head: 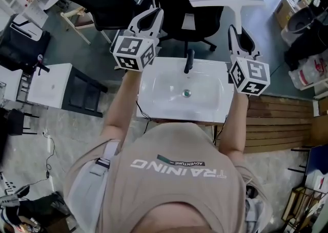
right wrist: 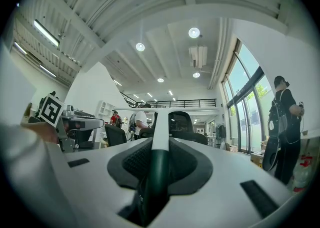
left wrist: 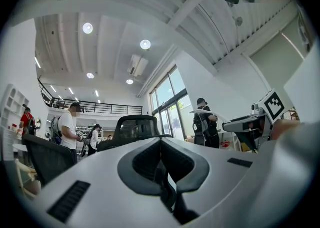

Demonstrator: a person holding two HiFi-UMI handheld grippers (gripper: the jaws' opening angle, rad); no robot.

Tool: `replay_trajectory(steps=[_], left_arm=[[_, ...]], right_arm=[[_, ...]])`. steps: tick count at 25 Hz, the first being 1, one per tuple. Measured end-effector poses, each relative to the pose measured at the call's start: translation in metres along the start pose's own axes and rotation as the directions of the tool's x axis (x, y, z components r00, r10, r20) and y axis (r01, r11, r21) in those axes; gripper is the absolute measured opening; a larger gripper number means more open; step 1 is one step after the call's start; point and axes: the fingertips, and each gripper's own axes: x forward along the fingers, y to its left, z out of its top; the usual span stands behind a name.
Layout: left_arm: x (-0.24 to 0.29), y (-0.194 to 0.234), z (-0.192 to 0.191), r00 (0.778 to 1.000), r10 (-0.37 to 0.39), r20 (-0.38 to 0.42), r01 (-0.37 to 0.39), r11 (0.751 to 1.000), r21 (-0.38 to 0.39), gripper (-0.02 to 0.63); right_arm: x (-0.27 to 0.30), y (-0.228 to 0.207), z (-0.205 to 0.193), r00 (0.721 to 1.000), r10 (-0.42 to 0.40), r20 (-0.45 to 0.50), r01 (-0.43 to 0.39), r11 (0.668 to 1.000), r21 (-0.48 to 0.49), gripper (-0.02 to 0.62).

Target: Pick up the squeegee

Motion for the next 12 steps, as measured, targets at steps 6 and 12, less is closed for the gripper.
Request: replay_trajectory(steps=[6,12], left_arm=[[0.0013,0.0009,-0.0061,1.000,-0.002,-0.021,0.002,1.000,-0.001,0.012],[0.0025,0.0027,-0.0103,1.000,-0.006,-0.026,0.006,1.000,-0.003,0.012]], right_arm=[[0.0021,-0.0070,0.0017,1.000,-0.007,0.001,0.007,1.000,0.008,0.098],[0.0067,-0.0086,-0.0012,1.000,-0.007,-0.010,0.007,1.000,0.006,0.098]])
